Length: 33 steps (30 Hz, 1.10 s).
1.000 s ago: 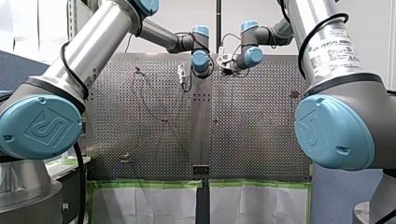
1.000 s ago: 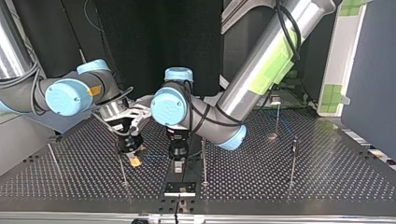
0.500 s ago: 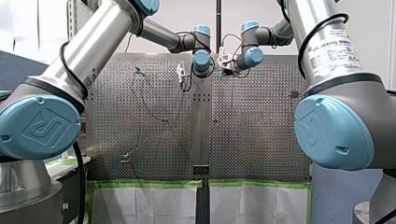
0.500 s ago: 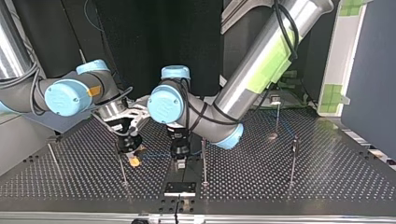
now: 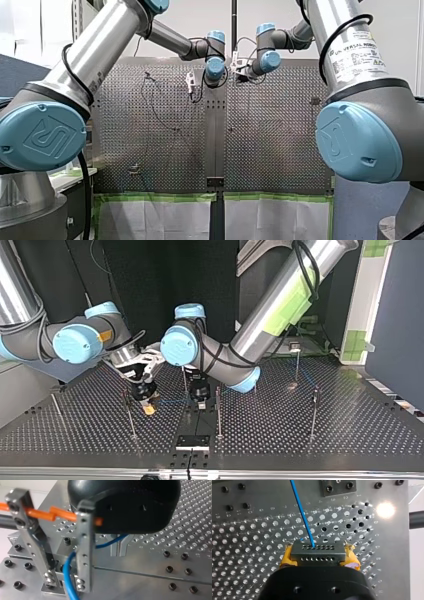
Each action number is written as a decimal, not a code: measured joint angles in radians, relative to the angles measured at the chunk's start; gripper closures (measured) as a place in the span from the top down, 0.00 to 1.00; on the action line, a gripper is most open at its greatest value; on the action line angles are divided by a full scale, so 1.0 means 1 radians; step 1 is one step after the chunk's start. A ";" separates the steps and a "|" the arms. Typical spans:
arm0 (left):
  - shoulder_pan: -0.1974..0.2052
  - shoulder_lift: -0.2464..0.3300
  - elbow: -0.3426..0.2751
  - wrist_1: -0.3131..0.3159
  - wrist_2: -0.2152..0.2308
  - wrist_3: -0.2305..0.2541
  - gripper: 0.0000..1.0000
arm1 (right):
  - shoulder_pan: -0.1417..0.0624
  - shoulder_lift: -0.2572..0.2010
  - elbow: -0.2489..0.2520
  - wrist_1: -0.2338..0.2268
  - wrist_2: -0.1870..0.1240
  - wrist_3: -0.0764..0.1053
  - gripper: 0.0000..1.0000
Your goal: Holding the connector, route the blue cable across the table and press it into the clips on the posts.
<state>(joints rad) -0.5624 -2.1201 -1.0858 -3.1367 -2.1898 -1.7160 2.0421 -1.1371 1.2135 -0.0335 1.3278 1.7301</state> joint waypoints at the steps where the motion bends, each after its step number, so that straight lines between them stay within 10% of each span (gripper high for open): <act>1: -0.001 0.006 -0.013 0.010 0.000 -0.001 0.00 | 0.000 0.000 0.005 0.001 0.000 0.000 0.00; 16: 0.005 0.135 -0.179 0.168 0.033 -0.016 0.00 | 0.006 -0.001 0.094 0.002 0.004 -0.003 0.00; 33: 0.003 0.135 -0.351 0.320 0.110 -0.010 0.00 | 0.010 0.000 0.079 0.003 0.002 -0.001 0.00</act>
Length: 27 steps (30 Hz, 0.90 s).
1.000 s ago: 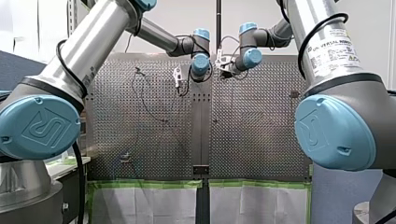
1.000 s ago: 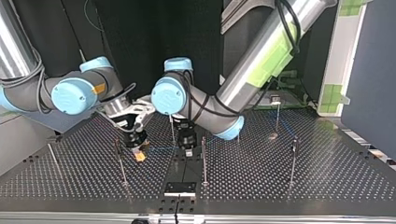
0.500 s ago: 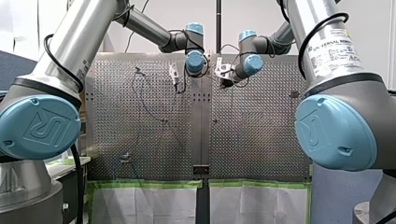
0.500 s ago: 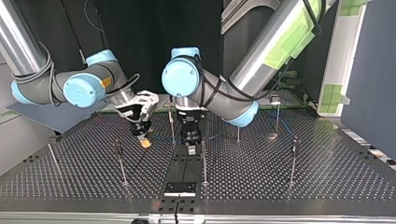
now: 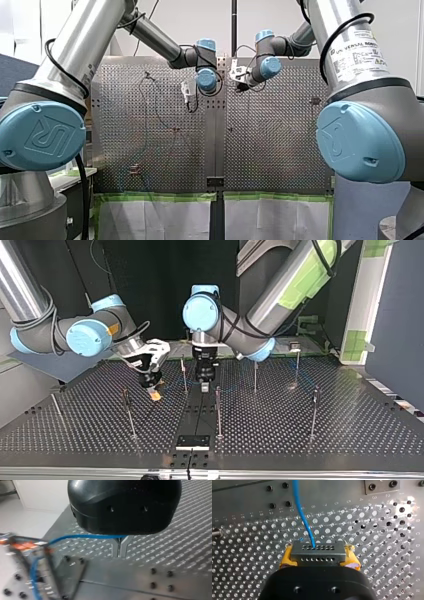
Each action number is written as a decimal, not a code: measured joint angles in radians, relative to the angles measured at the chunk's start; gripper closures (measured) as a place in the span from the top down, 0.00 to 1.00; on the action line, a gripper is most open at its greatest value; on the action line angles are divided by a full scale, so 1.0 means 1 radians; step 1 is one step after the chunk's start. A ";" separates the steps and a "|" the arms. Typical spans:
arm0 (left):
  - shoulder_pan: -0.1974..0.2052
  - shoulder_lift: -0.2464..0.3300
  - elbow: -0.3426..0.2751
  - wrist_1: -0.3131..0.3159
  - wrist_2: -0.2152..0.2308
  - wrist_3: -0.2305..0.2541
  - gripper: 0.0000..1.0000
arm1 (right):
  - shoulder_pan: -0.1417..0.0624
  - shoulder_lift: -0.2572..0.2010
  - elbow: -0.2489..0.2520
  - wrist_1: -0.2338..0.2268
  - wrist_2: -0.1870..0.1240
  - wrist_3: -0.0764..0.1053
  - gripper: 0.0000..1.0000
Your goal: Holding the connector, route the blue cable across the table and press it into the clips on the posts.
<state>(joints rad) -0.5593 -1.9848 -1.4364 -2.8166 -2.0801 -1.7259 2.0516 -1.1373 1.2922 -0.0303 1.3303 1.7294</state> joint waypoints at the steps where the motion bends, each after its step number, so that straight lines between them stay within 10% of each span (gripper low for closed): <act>1: -0.001 0.000 -0.013 0.002 0.002 0.000 0.00 | 0.000 0.000 0.000 0.000 0.000 0.000 0.00; 27: 0.009 0.000 -0.281 0.030 0.148 -0.004 0.00 | 0.000 0.000 0.000 0.000 0.000 0.000 0.00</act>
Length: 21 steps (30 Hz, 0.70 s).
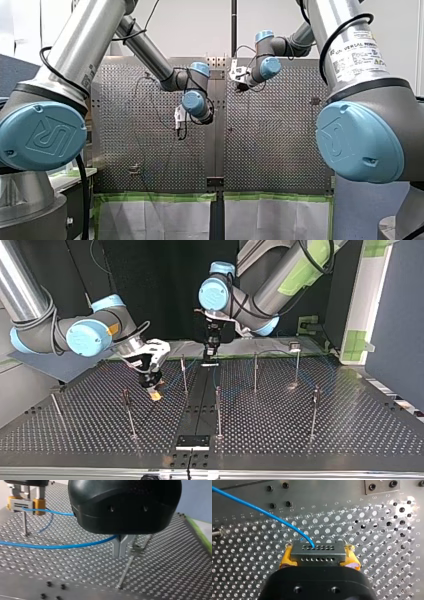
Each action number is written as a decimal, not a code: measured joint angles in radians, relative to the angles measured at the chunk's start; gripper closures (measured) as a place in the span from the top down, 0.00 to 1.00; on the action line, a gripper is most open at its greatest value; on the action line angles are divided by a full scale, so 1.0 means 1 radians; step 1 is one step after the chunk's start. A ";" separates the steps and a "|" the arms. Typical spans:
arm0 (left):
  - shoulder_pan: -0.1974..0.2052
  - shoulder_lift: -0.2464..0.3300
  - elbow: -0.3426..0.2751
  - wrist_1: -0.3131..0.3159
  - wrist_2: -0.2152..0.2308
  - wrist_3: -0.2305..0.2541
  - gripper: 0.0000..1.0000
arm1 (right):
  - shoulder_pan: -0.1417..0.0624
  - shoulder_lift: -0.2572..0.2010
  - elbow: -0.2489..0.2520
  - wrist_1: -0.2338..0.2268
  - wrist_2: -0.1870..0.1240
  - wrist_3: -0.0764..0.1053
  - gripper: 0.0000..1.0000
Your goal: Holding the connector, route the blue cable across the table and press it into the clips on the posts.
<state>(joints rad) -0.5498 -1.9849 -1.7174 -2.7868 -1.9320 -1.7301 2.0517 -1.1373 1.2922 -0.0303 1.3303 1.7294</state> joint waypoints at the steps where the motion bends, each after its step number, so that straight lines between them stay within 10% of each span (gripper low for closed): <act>1: 0.001 0.000 -0.011 0.001 0.001 -0.002 0.00 | 0.000 0.000 0.000 0.000 0.000 0.000 0.00; 14: 0.005 0.001 -0.106 0.033 0.000 -0.010 0.39 | 0.000 0.000 0.000 0.000 0.000 0.000 0.00; 21: 0.006 0.001 -0.107 0.085 0.002 -0.012 0.42 | 0.000 0.000 0.000 0.000 0.000 0.000 0.00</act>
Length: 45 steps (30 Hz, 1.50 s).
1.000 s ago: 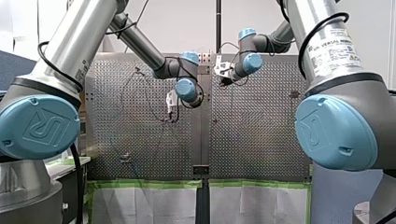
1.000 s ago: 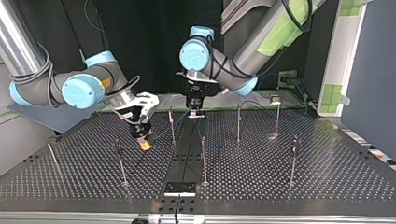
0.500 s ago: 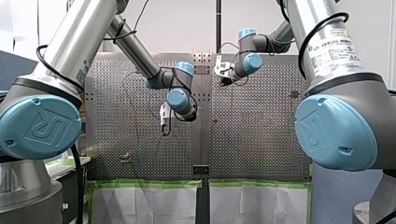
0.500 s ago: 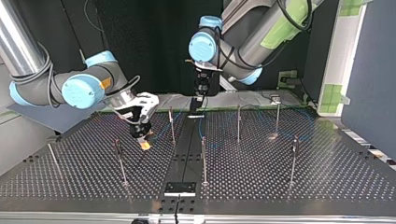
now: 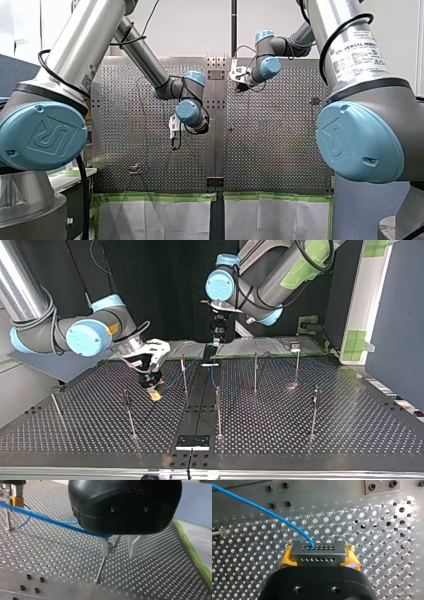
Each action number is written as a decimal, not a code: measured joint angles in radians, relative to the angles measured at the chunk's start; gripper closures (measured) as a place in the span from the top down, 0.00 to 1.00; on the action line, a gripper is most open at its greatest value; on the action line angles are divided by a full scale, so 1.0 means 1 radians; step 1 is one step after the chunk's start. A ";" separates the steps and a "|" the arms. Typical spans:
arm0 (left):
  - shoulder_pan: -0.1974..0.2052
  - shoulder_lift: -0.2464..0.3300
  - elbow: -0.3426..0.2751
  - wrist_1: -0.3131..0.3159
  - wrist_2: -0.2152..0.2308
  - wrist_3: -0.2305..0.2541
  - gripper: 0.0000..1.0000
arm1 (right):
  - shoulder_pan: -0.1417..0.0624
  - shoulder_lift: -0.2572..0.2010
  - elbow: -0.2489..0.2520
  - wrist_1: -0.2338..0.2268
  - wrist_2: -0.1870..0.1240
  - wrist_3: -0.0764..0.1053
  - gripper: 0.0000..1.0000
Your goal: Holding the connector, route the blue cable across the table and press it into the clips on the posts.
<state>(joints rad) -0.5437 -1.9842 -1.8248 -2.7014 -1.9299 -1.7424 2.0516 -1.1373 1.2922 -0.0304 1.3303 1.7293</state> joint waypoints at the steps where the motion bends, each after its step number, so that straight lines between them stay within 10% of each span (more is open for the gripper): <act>1: 0.000 0.000 0.000 0.009 0.002 -0.001 0.42 | 0.000 0.000 0.000 0.000 0.000 0.000 0.00; 9: 0.004 0.000 0.000 0.047 0.000 -0.009 0.38 | 0.000 0.000 0.000 0.000 0.000 0.000 0.00; 17: 0.009 0.000 0.000 0.022 -0.050 0.007 0.01 | 0.000 0.000 0.000 0.000 0.000 0.000 0.00; 26: 0.011 0.000 0.000 0.033 -0.108 0.009 0.01 | 0.000 0.000 0.000 0.000 0.000 0.000 0.00; 45: -0.003 0.000 0.018 0.070 -0.083 0.006 0.01 | 0.000 0.000 0.000 0.000 0.000 0.000 0.00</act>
<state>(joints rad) -0.5468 -1.9841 -1.8070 -2.6316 -2.0129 -1.7360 2.0516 -1.1374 1.2921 -0.0303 1.3303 1.7294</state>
